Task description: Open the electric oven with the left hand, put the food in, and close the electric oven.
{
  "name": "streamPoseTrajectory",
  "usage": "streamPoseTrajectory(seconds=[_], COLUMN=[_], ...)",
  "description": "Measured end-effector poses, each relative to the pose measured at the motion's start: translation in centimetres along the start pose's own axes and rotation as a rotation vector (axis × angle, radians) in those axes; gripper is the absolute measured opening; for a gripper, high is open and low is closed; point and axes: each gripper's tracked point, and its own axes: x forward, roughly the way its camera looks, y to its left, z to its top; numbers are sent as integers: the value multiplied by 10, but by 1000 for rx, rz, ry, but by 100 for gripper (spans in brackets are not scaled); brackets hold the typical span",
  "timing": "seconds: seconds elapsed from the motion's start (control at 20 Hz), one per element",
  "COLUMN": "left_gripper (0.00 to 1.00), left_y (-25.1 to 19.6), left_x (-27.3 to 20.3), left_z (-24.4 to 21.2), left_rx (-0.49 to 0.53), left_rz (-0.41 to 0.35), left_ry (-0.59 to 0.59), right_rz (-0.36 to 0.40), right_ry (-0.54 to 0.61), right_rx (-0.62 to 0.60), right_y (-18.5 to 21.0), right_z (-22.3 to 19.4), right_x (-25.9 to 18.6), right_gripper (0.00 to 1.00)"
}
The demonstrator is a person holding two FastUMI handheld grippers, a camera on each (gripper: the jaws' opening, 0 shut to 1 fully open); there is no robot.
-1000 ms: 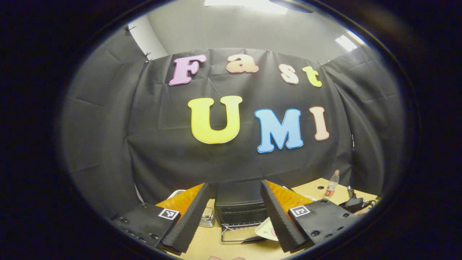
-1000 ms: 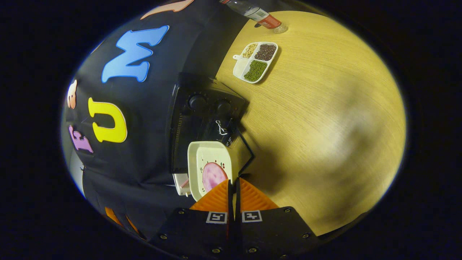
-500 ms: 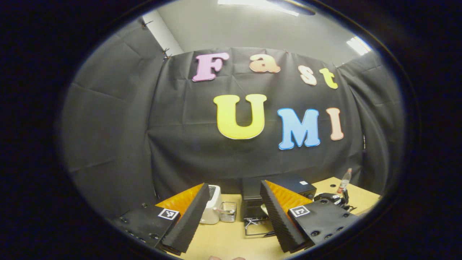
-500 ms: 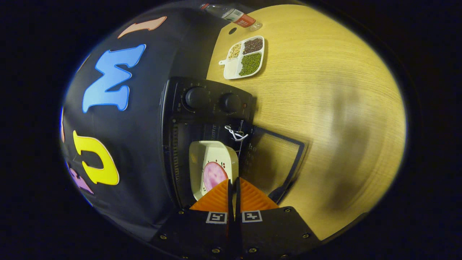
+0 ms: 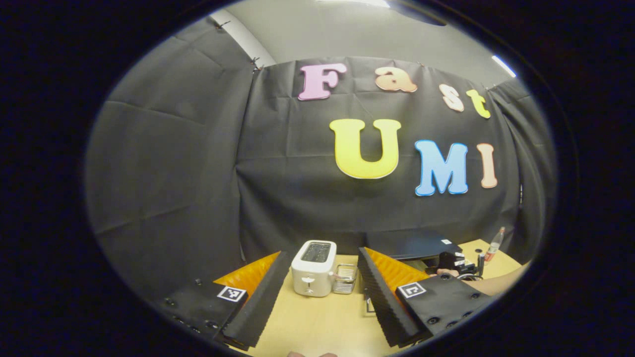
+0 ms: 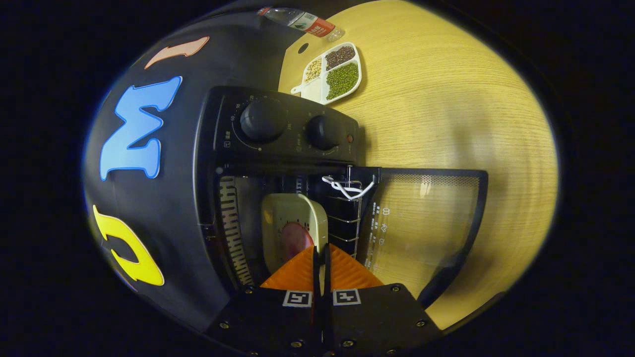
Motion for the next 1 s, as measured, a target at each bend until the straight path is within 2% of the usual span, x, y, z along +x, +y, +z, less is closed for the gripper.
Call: streamPoseTrajectory(seconds=[0.15, 0.2, 0.45, 0.5, 0.55, 0.6, 0.65, 0.7, 0.75, 0.8, 0.85, 0.9, 0.95, 1.0], left_gripper=[100, 96, 95, 95, 95, 95, 95, 95, 95, 100, 95, 100, 100, 95], left_y=[5, 4, -8, -13, -18, -23, -29, -36, -44, -51, -58, -67, -76, -85], left_x=[1, 1, 6, 9, 11, 14, 18, 20, 23, 26, 28, 31, 34, 36], left_z=[-8, -10, -12, -10, -10, -8, -6, -4, -3, -3, -4, -3, -2, -1], left_rx=[3, 5, 18, 16, 13, 10, 6, 1, -3, -8, -14, -21, -26, -32], left_rz=[12, 10, -14, -22, -33, -42, -54, -67, -80, -93, -108, -125, -141, -158], left_ry=[26, 34, 43, 40, 39, 34, 27, 23, 22, 21, 21, 18, 16, 16], right_rz=[11, 17, 44, 45, 58, 61, 67, 67, 54, 42, 40, 50, 65, 69], right_ry=[-31, -31, -1, 11, 24, 40, 58, 80, 103, 119, 130, 141, 151, 162], right_rx=[32, 35, -19, -42, -69, -113, -161, -213, -268, -319, -378, -444, -519, -616], right_y=[6, 10, 22, 23, 25, 26, 26, 24, 18, 12, 7, 4, 5, 1], right_z=[-1, -3, -7, -7, -9, -10, -12, -15, -17, -16, -13, -9, -3, 5], right_x=[18, 24, 34, 33, 30, 24, 17, 9, -1, -12, -25, -39, -56, -75], right_gripper=[2, 2, 2, 5, 19, 13, 13, 23, 27, 38, 38, 44, 50, 51])
